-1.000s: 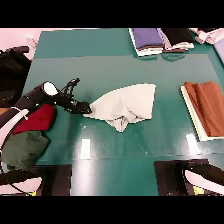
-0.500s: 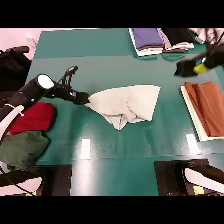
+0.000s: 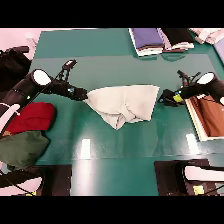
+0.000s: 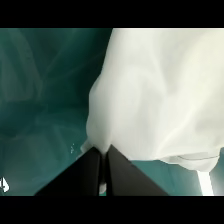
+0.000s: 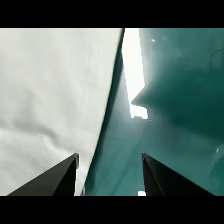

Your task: Fold the shirts.

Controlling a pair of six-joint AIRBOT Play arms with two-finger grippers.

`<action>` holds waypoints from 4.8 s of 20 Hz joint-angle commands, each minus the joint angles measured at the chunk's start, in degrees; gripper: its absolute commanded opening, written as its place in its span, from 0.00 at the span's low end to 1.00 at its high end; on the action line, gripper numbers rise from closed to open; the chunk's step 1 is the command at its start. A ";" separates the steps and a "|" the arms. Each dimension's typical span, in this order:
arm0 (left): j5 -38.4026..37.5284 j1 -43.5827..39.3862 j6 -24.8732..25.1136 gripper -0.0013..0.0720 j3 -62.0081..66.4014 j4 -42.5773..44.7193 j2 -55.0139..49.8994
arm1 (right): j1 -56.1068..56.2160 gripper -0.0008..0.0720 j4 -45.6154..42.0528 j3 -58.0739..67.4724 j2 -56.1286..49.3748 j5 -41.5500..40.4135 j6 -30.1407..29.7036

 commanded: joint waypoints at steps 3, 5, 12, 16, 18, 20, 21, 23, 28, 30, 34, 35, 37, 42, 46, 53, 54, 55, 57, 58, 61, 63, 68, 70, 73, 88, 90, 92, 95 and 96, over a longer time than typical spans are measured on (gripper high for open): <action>-0.42 0.04 -0.02 0.06 0.11 0.28 0.04 | 5.20 0.62 3.80 5.70 -9.99 -3.45 -0.90; -0.63 0.04 -0.02 0.06 0.11 0.28 0.04 | 7.23 0.58 3.72 8.55 -12.35 -3.39 -0.92; -0.79 0.07 -4.02 0.06 6.08 10.67 6.51 | 9.51 0.03 2.03 17.99 -5.07 -3.21 -5.77; -1.99 0.04 -4.68 0.06 19.93 17.62 17.51 | 7.34 0.03 0.63 32.92 8.59 2.38 -5.90; -2.25 0.04 -4.68 0.06 24.55 17.11 21.75 | 6.88 0.03 0.59 38.56 13.81 4.63 -5.88; -3.50 0.04 -4.68 0.06 26.27 16.26 24.39 | 6.93 0.03 0.59 42.21 17.88 7.13 -5.86; -4.68 0.04 -4.46 0.06 26.18 15.82 24.85 | 6.95 0.03 0.68 43.54 19.23 8.81 -5.62; -9.88 0.04 -4.50 0.06 26.05 15.76 24.17 | 6.93 0.03 0.55 43.63 21.53 11.19 -4.24; -15.65 -6.64 -3.19 0.06 15.82 16.26 20.39 | 7.87 0.03 -5.51 28.35 27.43 12.02 -1.11; -15.10 -11.10 -3.21 0.06 6.64 16.22 19.52 | 7.63 0.03 -6.84 20.11 29.09 11.76 -1.09; -14.51 -15.23 -4.24 0.63 -8.59 11.98 18.95 | 6.21 0.03 -6.75 11.21 29.94 11.37 -1.07; -14.49 -15.23 -6.25 0.78 -10.08 11.54 18.95 | 6.23 0.03 -6.75 10.23 29.99 10.99 -1.07; -14.84 -14.60 -6.49 0.78 -8.96 12.52 19.17 | 6.23 0.03 -6.71 9.14 29.99 10.08 -1.07; -11.63 1.64 -6.45 0.78 1.79 14.21 20.26 | 6.23 0.03 -6.64 9.20 29.88 9.25 -1.07; -10.97 10.67 -6.08 0.78 1.77 11.96 13.14 | 6.23 0.03 -6.67 9.18 29.79 7.34 -1.07; -13.22 10.75 0.07 0.78 1.77 -2.64 -9.62 | 6.23 0.03 -6.43 9.20 27.91 8.07 -1.05; -13.31 10.75 0.09 0.78 1.77 -3.45 -11.61 | 6.23 0.03 -6.21 9.20 27.30 8.07 -1.03; -13.09 10.75 0.07 0.78 1.77 -4.02 -13.18 | 6.34 0.03 -6.23 9.20 26.58 8.13 -0.66; -12.55 10.75 0.04 0.78 1.79 -4.28 -15.06 | 7.26 0.03 -6.27 9.20 25.44 8.00 -0.66; -12.02 10.75 0.02 0.78 1.77 -4.37 -15.21 | 7.98 0.03 -6.29 9.20 24.98 7.87 -0.66; -11.19 10.75 0.02 0.63 1.86 -4.83 -15.12 | 10.08 0.03 -6.34 9.20 23.98 6.71 -0.66; -11.89 10.78 0.13 0.05 2.38 -4.87 -14.69 | 10.67 0.03 -6.54 9.51 24.06 5.44 -0.66; -11.76 12.63 0.66 0.06 11.61 -4.11 -3.41 | 8.85 0.03 -6.91 20.37 24.04 6.88 -0.70; -11.82 14.78 0.66 0.06 18.80 -4.04 4.57 | 6.88 0.03 -6.91 28.00 24.59 8.37 -0.72; -11.37 17.73 0.66 0.06 29.31 -3.76 16.59 | 3.34 0.03 -6.91 37.81 27.91 8.50 -0.72; -15.08 18.12 -7.58 0.05 44.26 10.14 27.56 | -11.61 0.03 -6.27 60.28 23.74 25.97 1.25; -17.57 17.84 -7.54 0.06 38.82 8.61 21.22 | -10.34 0.03 -6.58 53.27 21.18 25.75 1.22; -17.66 17.84 -7.32 0.06 31.74 6.45 13.86 | -7.58 0.03 -6.97 45.48 17.44 25.42 1.20; -15.69 16.92 -5.22 0.06 22.05 6.01 1.62 | -3.02 0.03 -9.81 34.07 9.81 19.47 1.11; -14.10 16.02 -3.26 0.06 20.06 5.97 -2.25 | -1.38 0.03 -11.80 31.87 6.64 16.70 1.11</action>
